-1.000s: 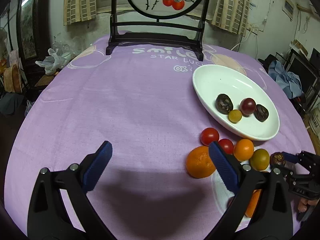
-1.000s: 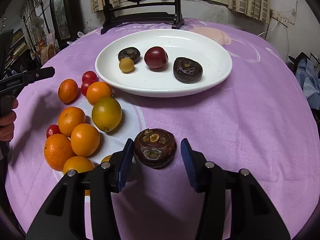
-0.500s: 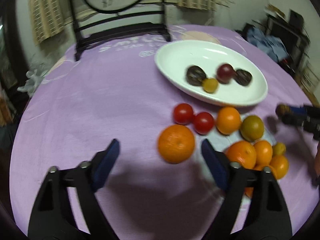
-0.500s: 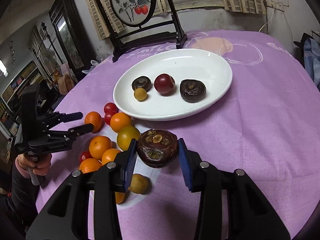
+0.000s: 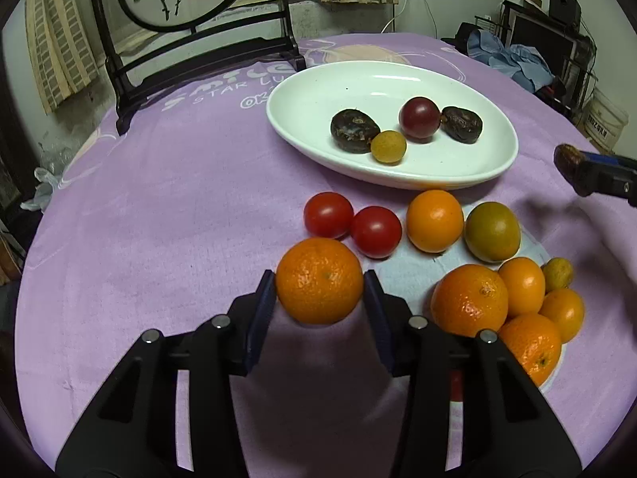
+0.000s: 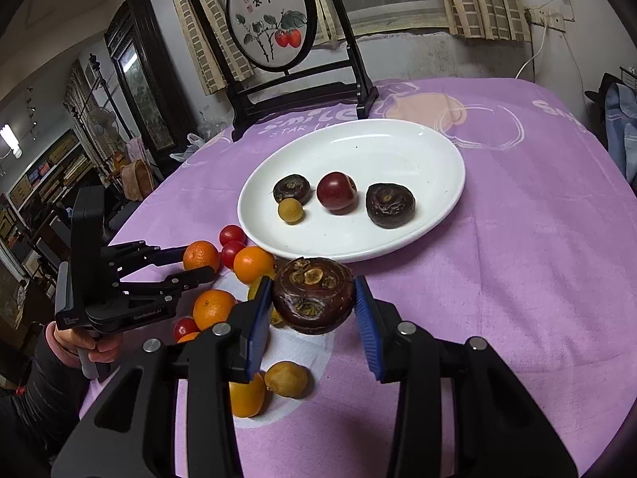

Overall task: Organize fruits
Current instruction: 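Grasp a dark brown fruit with the right gripper while the left gripper grasps a tangerine, then place the dark brown fruit and the tangerine on the white plate, opening both grippers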

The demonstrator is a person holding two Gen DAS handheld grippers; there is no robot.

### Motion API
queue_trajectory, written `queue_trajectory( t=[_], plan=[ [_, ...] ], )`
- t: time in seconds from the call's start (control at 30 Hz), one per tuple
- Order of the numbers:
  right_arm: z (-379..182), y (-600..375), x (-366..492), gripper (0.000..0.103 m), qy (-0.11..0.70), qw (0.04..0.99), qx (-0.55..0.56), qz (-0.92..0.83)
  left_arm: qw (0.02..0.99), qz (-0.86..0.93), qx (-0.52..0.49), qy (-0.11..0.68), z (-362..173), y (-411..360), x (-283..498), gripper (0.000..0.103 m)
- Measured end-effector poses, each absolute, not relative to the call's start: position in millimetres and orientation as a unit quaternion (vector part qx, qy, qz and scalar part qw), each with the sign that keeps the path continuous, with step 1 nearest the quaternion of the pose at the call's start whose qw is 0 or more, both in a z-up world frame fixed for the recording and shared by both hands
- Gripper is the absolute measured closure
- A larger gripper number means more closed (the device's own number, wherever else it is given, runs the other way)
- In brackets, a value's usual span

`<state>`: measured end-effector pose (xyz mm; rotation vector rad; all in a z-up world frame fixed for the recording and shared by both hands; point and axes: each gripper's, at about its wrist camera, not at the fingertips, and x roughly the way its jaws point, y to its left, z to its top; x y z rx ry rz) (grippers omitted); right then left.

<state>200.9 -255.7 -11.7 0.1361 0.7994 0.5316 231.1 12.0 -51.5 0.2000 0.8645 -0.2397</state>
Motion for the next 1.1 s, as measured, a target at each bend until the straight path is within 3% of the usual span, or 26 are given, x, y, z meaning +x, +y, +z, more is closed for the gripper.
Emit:
queue_trajectory(
  t=[0.33, 0.7, 0.9, 1.1],
  plan=[
    [-2, -253, 200, 0.062, 0.361, 0.894, 0.063, 0.259, 0.898, -0.117, 0.097, 0.412, -45, 14, 228, 0.060],
    [26, -248, 225, 0.062, 0.260, 0.941, 0.083, 0.200, 0.942, -0.131, -0.008, 0.309, 34, -1, 250, 0.060],
    [4, -220, 265, 0.062, 0.317, 0.933, 0.039, 0.168, 0.947, -0.113, -0.011, 0.300, 47, -23, 282, 0.060],
    [-16, -205, 276, 0.062, 0.343, 0.925, -0.001, 0.163, 0.928, -0.077, -0.008, 0.364, 4, -24, 334, 0.060]
  ],
)
